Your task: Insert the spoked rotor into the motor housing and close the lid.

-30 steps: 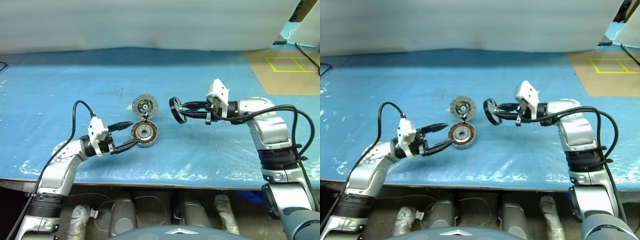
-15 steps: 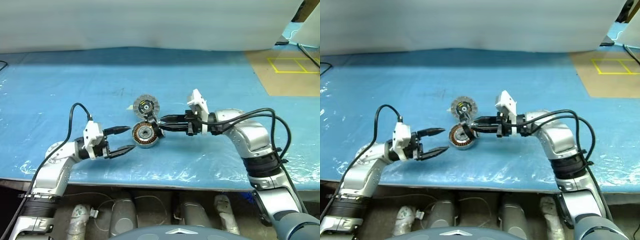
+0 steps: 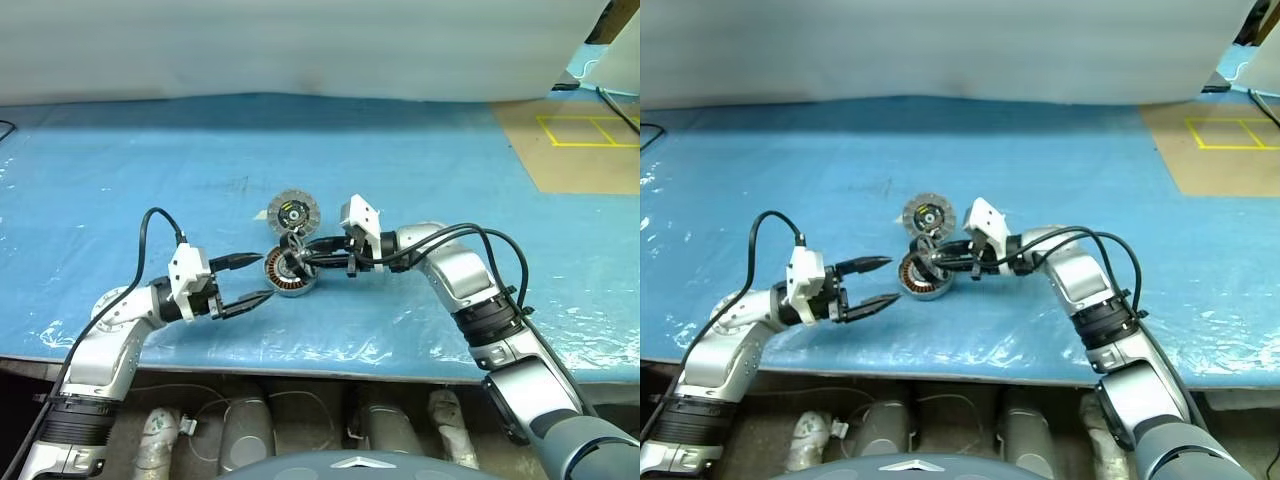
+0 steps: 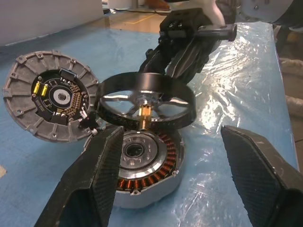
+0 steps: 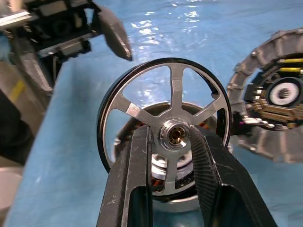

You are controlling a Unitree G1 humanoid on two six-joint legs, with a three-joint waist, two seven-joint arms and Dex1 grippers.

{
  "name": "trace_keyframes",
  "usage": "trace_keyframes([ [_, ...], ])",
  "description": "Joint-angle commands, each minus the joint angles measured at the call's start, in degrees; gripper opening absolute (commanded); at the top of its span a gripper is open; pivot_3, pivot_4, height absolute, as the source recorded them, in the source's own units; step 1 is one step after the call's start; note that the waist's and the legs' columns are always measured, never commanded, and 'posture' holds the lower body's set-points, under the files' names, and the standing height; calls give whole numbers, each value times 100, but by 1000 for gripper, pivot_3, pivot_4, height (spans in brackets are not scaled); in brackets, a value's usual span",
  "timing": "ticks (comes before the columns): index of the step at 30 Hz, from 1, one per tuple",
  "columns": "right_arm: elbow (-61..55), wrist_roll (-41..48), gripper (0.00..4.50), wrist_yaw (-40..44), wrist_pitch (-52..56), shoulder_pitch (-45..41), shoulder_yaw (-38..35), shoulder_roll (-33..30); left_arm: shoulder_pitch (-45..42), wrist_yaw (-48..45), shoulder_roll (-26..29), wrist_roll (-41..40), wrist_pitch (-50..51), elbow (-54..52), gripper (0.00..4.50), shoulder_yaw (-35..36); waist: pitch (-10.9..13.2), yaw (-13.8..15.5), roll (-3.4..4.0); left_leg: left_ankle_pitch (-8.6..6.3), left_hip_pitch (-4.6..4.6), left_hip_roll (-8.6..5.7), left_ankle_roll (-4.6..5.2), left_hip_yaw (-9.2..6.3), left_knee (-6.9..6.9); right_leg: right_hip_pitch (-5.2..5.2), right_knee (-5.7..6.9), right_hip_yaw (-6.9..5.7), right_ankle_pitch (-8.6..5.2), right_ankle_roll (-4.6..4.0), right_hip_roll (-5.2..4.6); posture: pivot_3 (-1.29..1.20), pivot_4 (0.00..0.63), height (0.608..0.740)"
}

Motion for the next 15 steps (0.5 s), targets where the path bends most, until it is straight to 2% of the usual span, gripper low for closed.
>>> trace_keyframes([
  [1,-135,-8,757,10,-88,-86,-28,-4,-71,82,37,-77,118,-314,3476,18,0,1,0,0,0,0,0,0,0,0,0,0,0,0,0,0,150,740],
  [15,-168,-409,757,-118,-306,-22,183,-97,-135,144,21,-85,337,-483,3476,-3,0,-1,0,0,19,0,0,0,0,20,0,0,0,0,0,0,150,740],
])
